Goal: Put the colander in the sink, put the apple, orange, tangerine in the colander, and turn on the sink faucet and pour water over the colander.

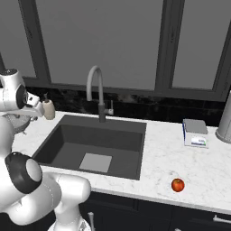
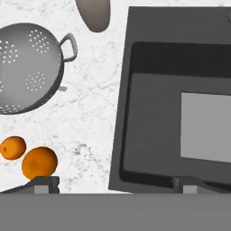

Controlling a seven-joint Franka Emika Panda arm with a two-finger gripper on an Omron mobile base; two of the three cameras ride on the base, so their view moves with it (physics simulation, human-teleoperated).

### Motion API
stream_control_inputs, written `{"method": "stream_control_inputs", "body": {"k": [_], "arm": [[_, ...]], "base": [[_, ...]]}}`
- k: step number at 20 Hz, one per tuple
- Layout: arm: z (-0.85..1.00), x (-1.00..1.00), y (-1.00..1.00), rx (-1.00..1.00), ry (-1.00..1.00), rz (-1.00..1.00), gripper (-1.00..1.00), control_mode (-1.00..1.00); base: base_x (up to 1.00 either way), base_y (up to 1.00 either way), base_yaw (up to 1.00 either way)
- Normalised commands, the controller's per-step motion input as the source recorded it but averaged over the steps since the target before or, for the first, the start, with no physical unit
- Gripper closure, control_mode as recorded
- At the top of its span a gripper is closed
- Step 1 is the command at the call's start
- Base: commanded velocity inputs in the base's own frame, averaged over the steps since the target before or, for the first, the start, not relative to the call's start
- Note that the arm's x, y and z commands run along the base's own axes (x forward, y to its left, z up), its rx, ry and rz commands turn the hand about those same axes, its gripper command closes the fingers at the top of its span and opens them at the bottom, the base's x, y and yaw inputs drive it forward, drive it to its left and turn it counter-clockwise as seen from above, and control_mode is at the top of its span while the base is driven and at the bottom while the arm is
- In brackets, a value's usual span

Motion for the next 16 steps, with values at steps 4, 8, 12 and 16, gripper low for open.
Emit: {"method": "stream_control_inputs", "body": {"k": [4, 8, 12, 16], "arm": [[-0.09, 0.13, 0.51, 0.0, 0.02, 0.0, -1.0, -1.0], [-0.08, 0.0, 0.3, 0.0, 0.0, 0.0, -1.0, -1.0], [-0.04, 0.01, 0.26, 0.0, 0.0, 0.0, -1.0, -1.0], [-0.03, 0.17, 0.36, 0.0, 0.0, 0.0, -1.0, -1.0]], "base": [[0.0, 0.0, 0.0], [0.0, 0.0, 0.0], [0.0, 0.0, 0.0], [0.0, 0.0, 0.0]]}}
